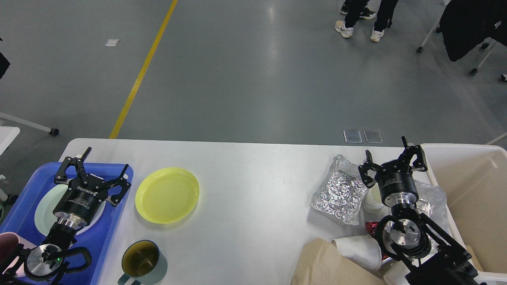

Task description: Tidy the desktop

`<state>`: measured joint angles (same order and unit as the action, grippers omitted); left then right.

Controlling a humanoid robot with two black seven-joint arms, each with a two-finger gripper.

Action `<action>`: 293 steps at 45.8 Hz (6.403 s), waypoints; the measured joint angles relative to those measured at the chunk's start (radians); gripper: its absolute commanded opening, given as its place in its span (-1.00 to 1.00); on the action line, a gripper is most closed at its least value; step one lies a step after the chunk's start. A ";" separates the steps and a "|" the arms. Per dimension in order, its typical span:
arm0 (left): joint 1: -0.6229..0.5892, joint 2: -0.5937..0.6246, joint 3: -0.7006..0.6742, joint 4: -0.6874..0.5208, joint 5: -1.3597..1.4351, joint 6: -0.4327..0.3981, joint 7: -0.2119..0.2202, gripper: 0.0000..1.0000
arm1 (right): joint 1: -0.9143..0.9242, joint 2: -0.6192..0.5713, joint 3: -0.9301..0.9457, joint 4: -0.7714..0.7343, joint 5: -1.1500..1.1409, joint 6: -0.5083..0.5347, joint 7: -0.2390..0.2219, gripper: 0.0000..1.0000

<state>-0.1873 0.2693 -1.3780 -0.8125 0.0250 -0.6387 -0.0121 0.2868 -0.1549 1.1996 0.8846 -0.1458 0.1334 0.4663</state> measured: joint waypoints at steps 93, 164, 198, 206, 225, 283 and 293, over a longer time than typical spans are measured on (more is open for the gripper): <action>-1.955 -0.038 2.694 -0.241 -0.019 -0.230 0.006 0.95 | 0.000 0.000 0.000 0.001 0.000 0.000 0.000 1.00; -1.678 0.198 2.686 -0.669 0.192 0.043 0.008 0.91 | 0.000 0.000 0.000 0.001 0.000 0.000 0.000 1.00; -1.335 0.145 2.547 -0.592 0.385 0.334 0.011 0.69 | 0.000 0.000 0.000 0.000 0.000 0.000 0.000 1.00; -1.307 0.143 2.520 -0.589 0.411 0.335 0.011 0.18 | 0.000 0.000 0.000 0.000 0.000 0.000 0.000 1.00; -1.269 0.145 2.518 -0.547 0.410 0.337 0.038 -0.72 | 0.000 0.000 0.000 0.000 0.000 0.000 0.000 1.00; -2.229 0.194 2.906 -0.646 0.183 -0.321 0.048 -1.00 | 0.000 0.000 0.000 -0.001 0.000 0.000 0.000 1.00; -2.301 0.180 2.953 -0.703 0.150 -0.322 -0.011 -1.00 | 0.000 0.000 0.000 -0.001 0.000 0.000 0.000 1.00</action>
<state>-2.4879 0.4497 1.5751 -1.5153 0.1749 -0.9603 -0.0228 0.2869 -0.1549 1.1996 0.8834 -0.1457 0.1335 0.4663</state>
